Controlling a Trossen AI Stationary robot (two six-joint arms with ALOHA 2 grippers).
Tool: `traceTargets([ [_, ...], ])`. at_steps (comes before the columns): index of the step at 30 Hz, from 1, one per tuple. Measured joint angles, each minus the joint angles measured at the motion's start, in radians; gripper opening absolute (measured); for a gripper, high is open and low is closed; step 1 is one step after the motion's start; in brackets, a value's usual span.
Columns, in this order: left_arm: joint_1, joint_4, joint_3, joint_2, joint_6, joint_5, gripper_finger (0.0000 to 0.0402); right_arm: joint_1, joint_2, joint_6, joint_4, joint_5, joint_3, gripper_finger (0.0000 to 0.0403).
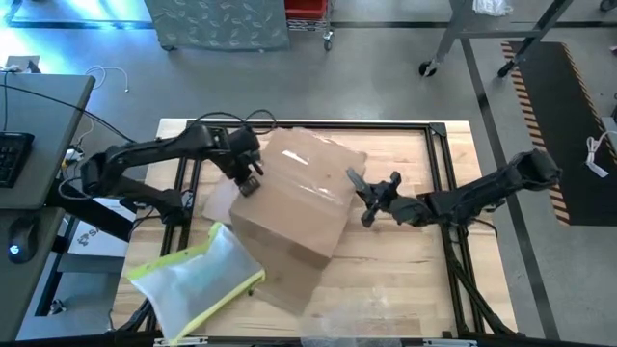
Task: Unpack boxes
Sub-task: Break down the cardboard box using the silver cutter until it is fully flat
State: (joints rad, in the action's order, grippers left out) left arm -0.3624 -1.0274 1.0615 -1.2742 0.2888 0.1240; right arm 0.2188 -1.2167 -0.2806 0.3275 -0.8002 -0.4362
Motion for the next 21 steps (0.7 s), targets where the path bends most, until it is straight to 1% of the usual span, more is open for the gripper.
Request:
traceTargets([
  [3,0.015,0.000,-0.002,0.045,0.011,-0.020,0.0000,-0.026,0.000,0.072,0.082,0.003,-0.004,0.0096],
  [6,0.041,-0.016,-0.002,0.069,0.013,-0.075,0.0000,-0.030,0.000,0.130,0.088,0.001,-0.036,0.0096],
  [9,0.049,-0.033,-0.002,0.073,0.008,-0.148,0.0000,-0.039,0.000,0.204,0.087,-0.026,-0.069,0.0096],
  [12,0.053,-0.052,-0.002,0.065,-0.008,-0.181,0.0000,-0.061,0.001,0.264,0.094,-0.024,-0.094,0.0096],
  [18,0.085,-0.113,-0.002,0.063,-0.100,-0.214,0.0000,-0.095,0.003,0.371,0.109,0.008,-0.176,0.0096],
  [21,0.115,-0.123,-0.001,0.062,-0.129,-0.177,0.0000,-0.093,0.003,0.418,0.113,0.000,-0.229,0.0096],
])
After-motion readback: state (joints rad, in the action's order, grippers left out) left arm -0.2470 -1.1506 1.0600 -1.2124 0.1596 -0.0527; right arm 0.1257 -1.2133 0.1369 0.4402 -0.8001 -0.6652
